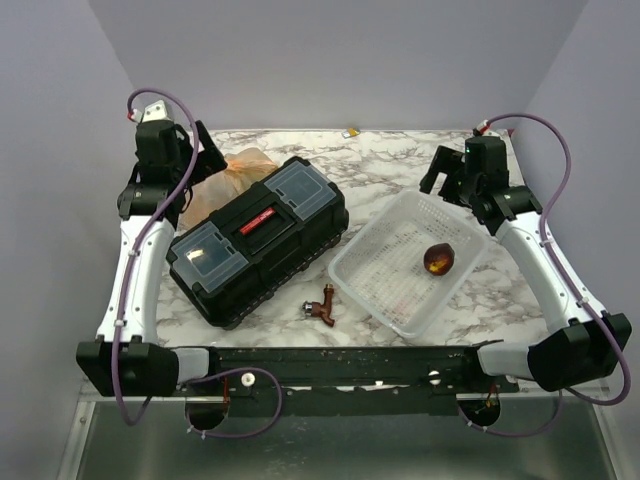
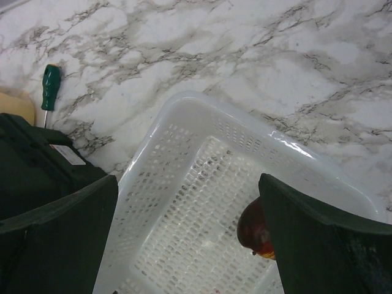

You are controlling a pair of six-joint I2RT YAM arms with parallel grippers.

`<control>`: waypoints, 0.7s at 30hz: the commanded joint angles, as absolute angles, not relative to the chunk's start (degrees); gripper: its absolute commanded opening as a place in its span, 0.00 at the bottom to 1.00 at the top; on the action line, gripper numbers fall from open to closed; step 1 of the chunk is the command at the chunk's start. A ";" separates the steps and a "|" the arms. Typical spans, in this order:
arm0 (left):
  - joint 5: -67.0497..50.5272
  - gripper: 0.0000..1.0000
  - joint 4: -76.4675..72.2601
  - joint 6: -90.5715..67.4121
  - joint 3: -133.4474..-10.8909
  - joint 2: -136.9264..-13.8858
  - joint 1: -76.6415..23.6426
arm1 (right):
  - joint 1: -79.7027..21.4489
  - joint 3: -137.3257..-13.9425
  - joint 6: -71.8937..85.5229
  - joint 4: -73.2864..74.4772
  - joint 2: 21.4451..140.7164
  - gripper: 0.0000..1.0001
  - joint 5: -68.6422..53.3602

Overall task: Take the fake fruits out of the plastic bag
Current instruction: Move the plastic bag to the center of the board.

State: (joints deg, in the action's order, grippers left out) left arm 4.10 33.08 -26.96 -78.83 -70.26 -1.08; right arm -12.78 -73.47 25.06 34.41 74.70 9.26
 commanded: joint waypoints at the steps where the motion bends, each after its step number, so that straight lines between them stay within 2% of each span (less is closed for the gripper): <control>1: -0.62 0.99 36.37 -29.87 -85.42 -77.69 1.48 | -12.79 -75.64 28.55 36.50 74.79 1.00 11.03; 6: -3.92 0.99 38.68 -26.47 -93.56 -87.40 3.00 | -12.83 -76.91 27.85 37.44 74.36 1.00 8.45; 13: -0.44 0.99 44.18 -18.51 -103.52 -98.95 3.65 | -12.79 -71.11 24.06 29.99 67.96 1.00 0.94; 21: -4.00 0.99 41.54 -17.67 -100.31 -103.67 3.89 | -12.83 -70.15 23.61 30.14 68.63 1.00 -11.65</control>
